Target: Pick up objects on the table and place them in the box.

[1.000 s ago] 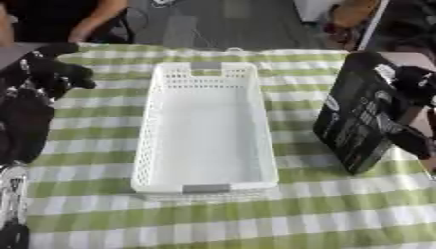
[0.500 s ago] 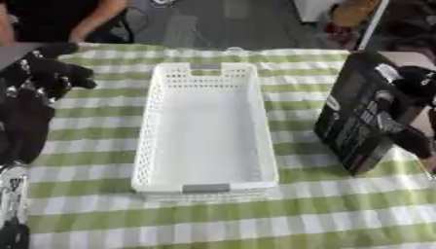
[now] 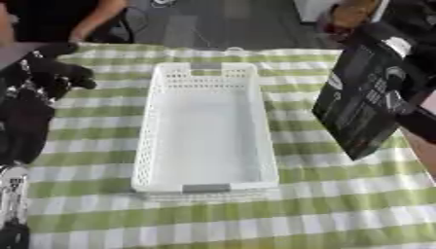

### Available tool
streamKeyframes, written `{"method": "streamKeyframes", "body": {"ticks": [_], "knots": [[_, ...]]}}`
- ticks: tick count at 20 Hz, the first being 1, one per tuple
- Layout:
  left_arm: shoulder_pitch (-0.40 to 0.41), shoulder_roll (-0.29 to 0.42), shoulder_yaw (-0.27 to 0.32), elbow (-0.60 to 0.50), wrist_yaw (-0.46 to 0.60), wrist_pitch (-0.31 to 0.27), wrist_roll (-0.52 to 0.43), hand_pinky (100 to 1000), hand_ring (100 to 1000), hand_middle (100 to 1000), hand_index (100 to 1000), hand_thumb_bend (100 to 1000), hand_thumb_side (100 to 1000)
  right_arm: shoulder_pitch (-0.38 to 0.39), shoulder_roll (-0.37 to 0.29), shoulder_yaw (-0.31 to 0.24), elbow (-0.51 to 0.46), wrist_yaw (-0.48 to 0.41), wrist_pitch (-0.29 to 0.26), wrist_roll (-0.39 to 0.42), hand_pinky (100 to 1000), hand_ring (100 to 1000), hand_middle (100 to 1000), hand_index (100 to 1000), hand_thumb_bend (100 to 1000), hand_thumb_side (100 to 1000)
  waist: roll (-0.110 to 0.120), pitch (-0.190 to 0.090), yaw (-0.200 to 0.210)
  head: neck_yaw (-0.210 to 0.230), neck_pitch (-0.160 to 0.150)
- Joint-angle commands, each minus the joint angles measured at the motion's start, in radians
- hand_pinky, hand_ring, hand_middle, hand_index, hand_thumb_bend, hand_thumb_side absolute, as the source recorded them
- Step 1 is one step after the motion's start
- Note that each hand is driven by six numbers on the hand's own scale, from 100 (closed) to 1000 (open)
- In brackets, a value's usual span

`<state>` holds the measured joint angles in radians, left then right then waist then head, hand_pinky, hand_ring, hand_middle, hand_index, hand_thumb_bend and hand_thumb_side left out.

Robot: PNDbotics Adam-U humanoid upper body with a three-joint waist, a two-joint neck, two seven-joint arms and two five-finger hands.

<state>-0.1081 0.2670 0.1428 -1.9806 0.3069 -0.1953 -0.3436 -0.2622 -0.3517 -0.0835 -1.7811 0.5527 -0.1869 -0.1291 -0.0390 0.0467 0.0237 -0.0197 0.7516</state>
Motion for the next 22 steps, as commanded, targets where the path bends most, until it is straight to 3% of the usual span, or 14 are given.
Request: {"method": "streamKeyframes", "body": {"ticks": [1,8,22], "knots": [[-0.006,0.005,0.002,-0.019,-0.002,0.002,-0.001,669,666,813,684,461,843,-0.025,-0.015,0.003,-0.035,-0.007,0.004,0.001,320,560,819,785,100,100,0.0,-0.01,0.002,-0.008,-0.008],[-0.006,0.005,-0.002,-0.019,0.0,0.004,-0.004,670,666,813,684,461,844,-0.093,-0.029,0.044,-0.032,-0.013,-0.013,0.027,315,551,817,772,100,100,0.0,-0.013,0.006,-0.012,-0.006],[-0.008,0.006,-0.009,-0.019,0.003,0.008,-0.012,669,665,813,683,459,846,-0.3,-0.006,0.158,0.145,-0.003,-0.112,0.113,324,552,816,753,100,100,-0.004,-0.011,0.023,-0.02,-0.004]]}}
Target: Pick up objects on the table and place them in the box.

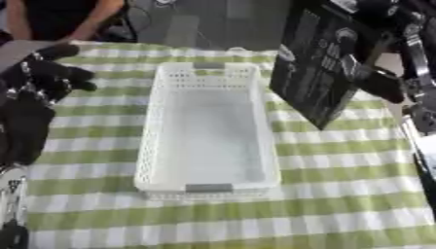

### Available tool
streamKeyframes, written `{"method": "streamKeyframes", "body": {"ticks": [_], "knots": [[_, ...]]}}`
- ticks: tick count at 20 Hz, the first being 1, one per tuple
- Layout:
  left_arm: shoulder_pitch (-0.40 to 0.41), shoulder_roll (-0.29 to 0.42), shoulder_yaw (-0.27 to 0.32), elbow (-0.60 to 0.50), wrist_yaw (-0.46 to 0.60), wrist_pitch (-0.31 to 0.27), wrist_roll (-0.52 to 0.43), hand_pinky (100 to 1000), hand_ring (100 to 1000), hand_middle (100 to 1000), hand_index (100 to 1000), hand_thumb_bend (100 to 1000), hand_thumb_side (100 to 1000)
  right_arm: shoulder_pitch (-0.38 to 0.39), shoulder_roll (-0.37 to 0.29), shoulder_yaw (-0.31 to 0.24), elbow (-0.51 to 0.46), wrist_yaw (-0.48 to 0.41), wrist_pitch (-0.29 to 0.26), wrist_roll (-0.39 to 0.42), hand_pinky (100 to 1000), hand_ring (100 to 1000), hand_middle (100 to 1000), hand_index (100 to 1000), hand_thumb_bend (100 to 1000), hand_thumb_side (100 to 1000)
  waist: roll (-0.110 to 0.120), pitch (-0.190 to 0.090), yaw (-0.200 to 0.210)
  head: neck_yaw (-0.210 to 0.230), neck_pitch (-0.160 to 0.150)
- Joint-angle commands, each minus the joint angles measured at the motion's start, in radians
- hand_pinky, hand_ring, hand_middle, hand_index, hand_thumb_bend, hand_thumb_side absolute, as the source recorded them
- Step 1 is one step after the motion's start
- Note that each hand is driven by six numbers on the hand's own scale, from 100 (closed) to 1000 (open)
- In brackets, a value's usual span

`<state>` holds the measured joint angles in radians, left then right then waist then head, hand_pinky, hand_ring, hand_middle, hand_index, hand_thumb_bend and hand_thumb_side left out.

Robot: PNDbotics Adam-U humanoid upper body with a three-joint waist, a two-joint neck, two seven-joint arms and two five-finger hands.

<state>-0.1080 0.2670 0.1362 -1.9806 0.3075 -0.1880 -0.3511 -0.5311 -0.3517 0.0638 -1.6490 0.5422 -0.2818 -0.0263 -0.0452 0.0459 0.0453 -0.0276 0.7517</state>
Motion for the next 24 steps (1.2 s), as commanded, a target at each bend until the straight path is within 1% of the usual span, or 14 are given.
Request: {"method": "streamKeyframes", "body": {"ticks": [1,13,18,24], "knots": [[-0.008,0.005,-0.002,-0.019,0.003,0.002,-0.005,670,665,813,683,459,846,-0.039,-0.002,0.016,0.024,0.009,-0.023,0.015,328,554,816,753,100,100,0.002,-0.01,0.002,-0.011,-0.003],[-0.008,0.004,-0.006,-0.019,0.004,0.004,-0.012,670,666,814,682,455,848,-0.145,0.065,0.067,0.178,0.045,-0.099,0.056,341,561,817,751,100,100,0.003,-0.009,0.01,-0.02,-0.004],[-0.008,0.003,-0.007,-0.019,0.006,0.005,-0.014,671,666,815,681,454,849,-0.187,0.096,0.087,0.199,0.053,-0.122,0.068,336,555,814,743,100,100,0.004,-0.008,0.012,-0.025,-0.003],[-0.007,0.002,-0.01,-0.019,0.007,0.009,-0.017,671,665,815,680,453,850,-0.235,0.13,0.109,0.212,0.055,-0.137,0.081,334,552,813,739,100,100,0.004,-0.009,0.015,-0.032,-0.004]]}}
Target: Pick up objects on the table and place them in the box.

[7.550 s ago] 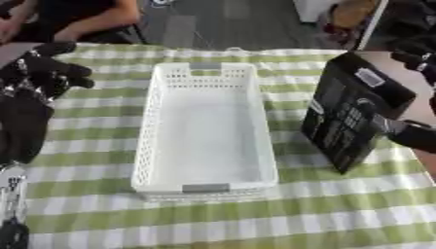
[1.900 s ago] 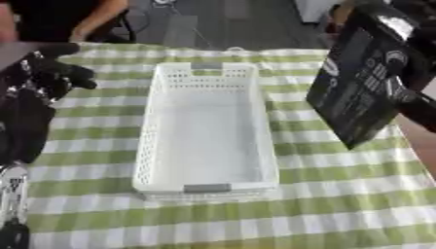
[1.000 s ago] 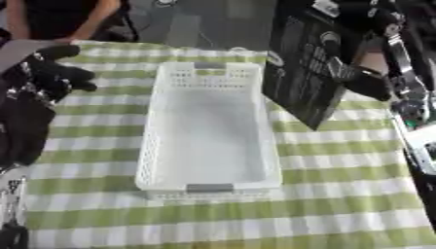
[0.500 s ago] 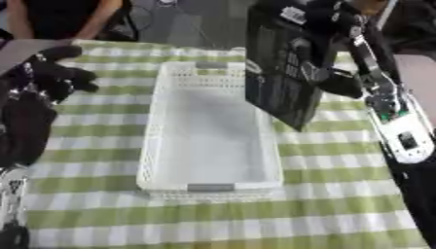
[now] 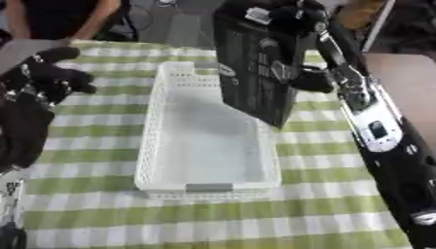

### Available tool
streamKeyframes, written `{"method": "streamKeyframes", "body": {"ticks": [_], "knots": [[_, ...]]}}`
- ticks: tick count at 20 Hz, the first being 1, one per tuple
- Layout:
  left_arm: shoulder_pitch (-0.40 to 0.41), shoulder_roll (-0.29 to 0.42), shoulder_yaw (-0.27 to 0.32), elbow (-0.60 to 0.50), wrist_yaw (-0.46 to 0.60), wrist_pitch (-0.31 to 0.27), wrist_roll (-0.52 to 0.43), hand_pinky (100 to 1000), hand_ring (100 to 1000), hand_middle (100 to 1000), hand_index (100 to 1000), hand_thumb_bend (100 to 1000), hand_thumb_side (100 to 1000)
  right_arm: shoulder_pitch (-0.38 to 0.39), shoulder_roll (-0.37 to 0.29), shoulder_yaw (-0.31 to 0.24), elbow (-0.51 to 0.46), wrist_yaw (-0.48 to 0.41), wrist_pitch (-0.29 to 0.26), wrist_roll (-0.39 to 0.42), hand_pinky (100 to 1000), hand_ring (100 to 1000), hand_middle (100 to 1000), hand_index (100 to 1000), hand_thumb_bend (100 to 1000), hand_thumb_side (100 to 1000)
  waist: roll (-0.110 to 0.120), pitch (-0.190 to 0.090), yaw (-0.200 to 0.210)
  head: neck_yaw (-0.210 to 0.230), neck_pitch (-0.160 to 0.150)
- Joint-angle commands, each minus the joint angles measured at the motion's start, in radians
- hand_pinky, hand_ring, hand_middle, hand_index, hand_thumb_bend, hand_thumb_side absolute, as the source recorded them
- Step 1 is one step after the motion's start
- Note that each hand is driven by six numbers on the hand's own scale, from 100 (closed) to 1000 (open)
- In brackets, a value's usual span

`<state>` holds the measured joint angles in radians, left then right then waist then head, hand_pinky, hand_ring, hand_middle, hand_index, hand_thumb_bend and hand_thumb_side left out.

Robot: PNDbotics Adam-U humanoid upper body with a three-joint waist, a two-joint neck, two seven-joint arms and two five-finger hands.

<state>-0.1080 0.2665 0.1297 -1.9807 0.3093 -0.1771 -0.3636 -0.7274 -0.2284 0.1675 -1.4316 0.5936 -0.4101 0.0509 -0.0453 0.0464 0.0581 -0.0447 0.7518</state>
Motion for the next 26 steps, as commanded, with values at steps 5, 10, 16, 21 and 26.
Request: {"method": "streamKeyframes", "body": {"ticks": [5,10,16,21,26], "knots": [[-0.008,0.001,-0.006,-0.019,0.007,0.0,-0.008,671,666,815,680,452,850,-0.067,0.039,0.035,0.029,0.016,-0.035,0.028,341,557,813,736,100,100,0.005,-0.01,0.006,-0.025,-0.005],[-0.009,0.0,-0.009,-0.019,0.01,0.001,-0.012,672,666,816,679,450,851,-0.086,0.073,0.059,0.079,0.039,-0.068,0.046,352,568,815,739,100,100,0.007,-0.009,0.008,-0.029,-0.006],[-0.011,-0.002,-0.011,-0.019,0.014,0.002,-0.015,672,666,816,679,450,851,-0.089,0.104,0.07,0.143,0.073,-0.097,0.063,365,585,821,751,100,100,0.009,-0.009,0.012,-0.033,-0.008],[-0.011,-0.003,-0.012,-0.019,0.014,0.003,-0.017,672,666,816,678,449,852,-0.079,0.117,0.091,0.195,0.111,-0.153,0.09,504,715,855,785,100,100,0.009,-0.008,0.013,-0.033,-0.009],[-0.011,-0.003,-0.011,-0.019,0.013,0.003,-0.016,672,666,816,677,449,852,-0.068,0.115,0.09,0.212,0.134,-0.221,0.168,771,912,916,859,141,388,0.009,-0.008,0.012,-0.03,-0.01]]}}
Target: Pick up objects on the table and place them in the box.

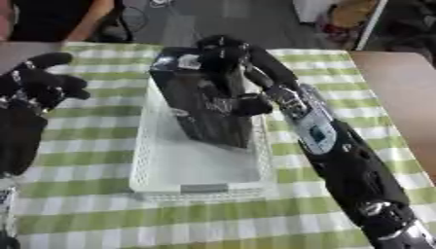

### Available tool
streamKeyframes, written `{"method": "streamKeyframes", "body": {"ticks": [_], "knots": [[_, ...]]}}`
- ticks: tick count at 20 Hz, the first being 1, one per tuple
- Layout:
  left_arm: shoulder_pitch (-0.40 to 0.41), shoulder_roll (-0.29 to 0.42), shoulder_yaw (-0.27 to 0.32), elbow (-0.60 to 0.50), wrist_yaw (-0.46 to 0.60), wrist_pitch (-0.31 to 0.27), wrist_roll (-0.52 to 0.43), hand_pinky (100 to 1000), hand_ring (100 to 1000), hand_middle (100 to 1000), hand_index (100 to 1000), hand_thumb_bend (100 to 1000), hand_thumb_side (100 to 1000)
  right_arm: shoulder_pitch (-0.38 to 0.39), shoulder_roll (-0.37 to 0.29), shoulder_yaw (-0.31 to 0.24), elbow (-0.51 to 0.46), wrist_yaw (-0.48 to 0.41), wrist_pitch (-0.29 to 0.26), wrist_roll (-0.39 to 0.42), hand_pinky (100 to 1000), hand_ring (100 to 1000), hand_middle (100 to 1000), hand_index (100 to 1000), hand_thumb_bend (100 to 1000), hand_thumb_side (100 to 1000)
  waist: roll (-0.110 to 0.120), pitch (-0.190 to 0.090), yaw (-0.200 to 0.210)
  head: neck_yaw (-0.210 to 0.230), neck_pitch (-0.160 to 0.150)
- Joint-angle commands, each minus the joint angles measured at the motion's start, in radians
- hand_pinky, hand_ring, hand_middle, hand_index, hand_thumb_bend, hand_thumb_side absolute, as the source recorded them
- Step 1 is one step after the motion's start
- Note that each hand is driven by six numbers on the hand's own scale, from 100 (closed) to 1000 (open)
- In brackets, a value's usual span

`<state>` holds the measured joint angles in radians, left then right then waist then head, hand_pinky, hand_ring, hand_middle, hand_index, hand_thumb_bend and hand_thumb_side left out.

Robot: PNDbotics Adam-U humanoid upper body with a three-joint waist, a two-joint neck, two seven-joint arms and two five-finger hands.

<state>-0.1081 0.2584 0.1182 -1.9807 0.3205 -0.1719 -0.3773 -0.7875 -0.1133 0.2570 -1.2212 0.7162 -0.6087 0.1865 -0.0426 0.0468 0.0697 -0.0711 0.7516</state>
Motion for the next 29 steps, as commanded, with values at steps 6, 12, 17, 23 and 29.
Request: {"method": "streamKeyframes", "body": {"ticks": [6,12,17,23,29], "knots": [[-0.011,0.006,0.002,-0.019,0.001,-0.002,-0.001,673,666,816,677,449,852,0.017,-0.025,-0.01,-0.016,-0.009,-0.026,0.058,812,941,921,870,139,472,0.005,-0.009,-0.003,0.003,-0.011],[-0.012,0.008,0.001,-0.019,0.0,-0.002,-0.002,673,666,817,676,447,852,0.053,-0.088,-0.006,-0.067,-0.065,-0.014,0.072,833,955,925,878,131,498,0.004,-0.008,-0.005,0.005,-0.011],[-0.011,0.008,0.002,-0.019,-0.001,-0.001,-0.001,673,666,817,675,447,852,0.059,-0.106,-0.031,-0.112,-0.074,0.009,0.061,871,970,924,870,172,515,0.003,-0.01,-0.006,0.008,-0.012],[-0.01,0.008,0.002,-0.019,-0.001,-0.001,-0.001,674,666,817,674,446,852,0.066,-0.125,-0.068,-0.239,-0.069,0.045,-0.005,844,932,915,841,219,517,0.003,-0.01,-0.009,0.012,-0.013],[-0.009,0.008,0.003,-0.019,-0.003,0.0,0.0,674,666,817,673,446,854,0.089,-0.147,-0.118,-0.427,-0.133,0.122,-0.108,801,886,898,835,208,496,0.003,-0.01,-0.013,0.018,-0.017]]}}
